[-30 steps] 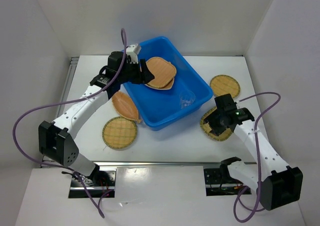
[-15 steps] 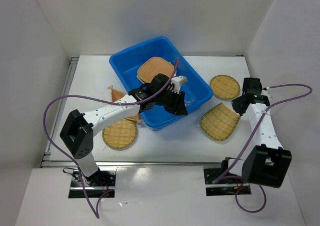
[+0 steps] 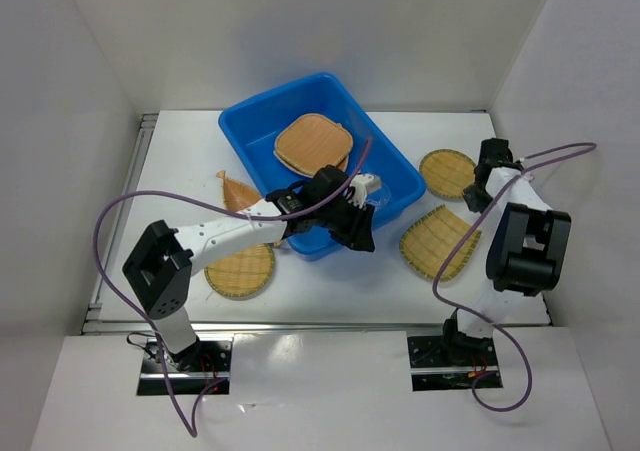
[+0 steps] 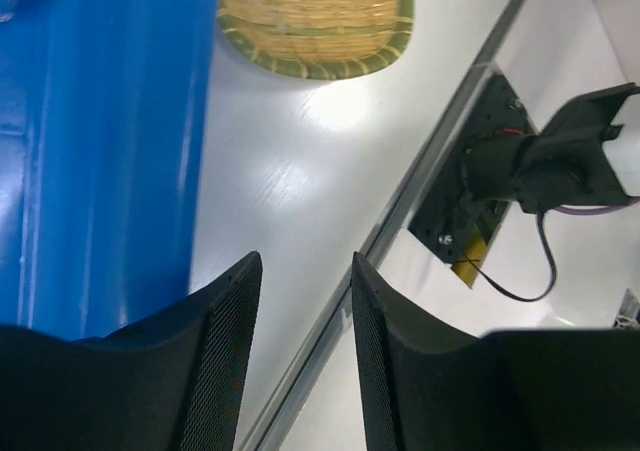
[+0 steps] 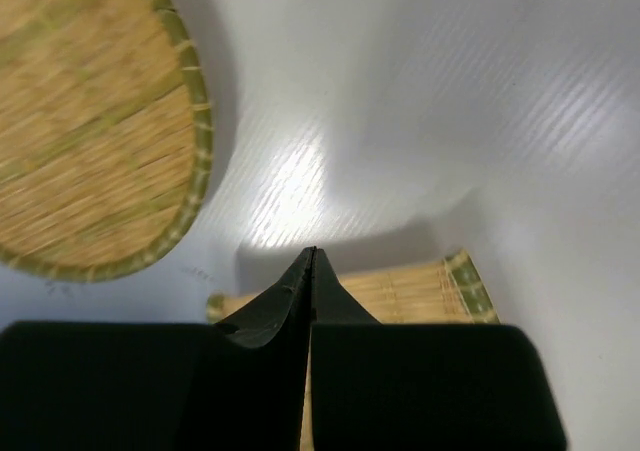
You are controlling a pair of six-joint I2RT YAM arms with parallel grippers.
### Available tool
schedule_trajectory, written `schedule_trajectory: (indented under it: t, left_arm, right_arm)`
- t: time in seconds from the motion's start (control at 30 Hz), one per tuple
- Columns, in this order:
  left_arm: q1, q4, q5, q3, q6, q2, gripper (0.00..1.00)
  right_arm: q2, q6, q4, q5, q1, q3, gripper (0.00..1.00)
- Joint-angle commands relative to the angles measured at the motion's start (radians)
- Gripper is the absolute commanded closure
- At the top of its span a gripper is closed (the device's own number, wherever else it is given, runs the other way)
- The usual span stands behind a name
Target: Place the mixed dishes into the plastic bin
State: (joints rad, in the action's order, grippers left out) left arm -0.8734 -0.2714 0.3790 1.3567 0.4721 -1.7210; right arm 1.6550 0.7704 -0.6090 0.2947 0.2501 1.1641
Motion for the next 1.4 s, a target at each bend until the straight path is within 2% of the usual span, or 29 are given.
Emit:
schedule_trajectory:
  t: [0.0,0.3,0.37,0.57,0.7,0.8,0.93,0.97,1.07,1.23,1.37]
  left_arm:
    - [0.007,0.015,-0.026,-0.025,-0.023,0.052,0.51]
    - [0.007,0.024,-0.049,-0.063,-0.023,0.1,0.47]
    - [0.007,0.034,-0.049,-0.064,-0.023,0.109,0.47]
    - [0.007,0.043,-0.068,-0.082,-0.023,0.129,0.47]
    - [0.007,0.052,-0.068,-0.091,-0.023,0.138,0.47]
    - [0.007,0.061,-0.068,-0.1,-0.023,0.149,0.47]
    - [0.007,0.07,-0.077,-0.11,-0.012,0.158,0.47]
    - [0.007,0.07,-0.087,-0.11,-0.012,0.158,0.46]
    - [0.007,0.07,-0.114,-0.139,0.019,0.169,0.41]
    - [0.007,0.057,-0.163,-0.189,0.059,0.21,0.39]
    - [0.007,-0.008,-0.189,-0.199,0.059,0.245,0.42]
  right_arm:
    - [0.071,-0.022,0.045,0.032,0.011,0.049,0.99]
    - [0.089,-0.042,0.055,0.028,0.011,-0.052,0.99]
    - [0.066,-0.042,0.045,-0.012,0.011,-0.099,0.99]
    - [-0.006,-0.06,0.005,-0.003,0.011,-0.197,0.99]
    - [-0.073,-0.071,-0.038,-0.112,0.011,-0.257,0.99]
    - [-0.121,-0.06,-0.086,-0.112,-0.05,-0.259,0.99]
    - [-0.121,-0.002,-0.138,-0.156,-0.211,-0.219,0.99]
    - [-0.107,0.013,-0.138,-0.157,-0.275,-0.219,0.99]
    - [-0.095,0.064,-0.127,-0.216,-0.365,-0.233,0.99]
    - [-0.084,0.084,-0.126,-0.206,-0.387,-0.248,0.99]
    - [-0.124,0.05,-0.172,-0.151,-0.387,-0.189,0.99]
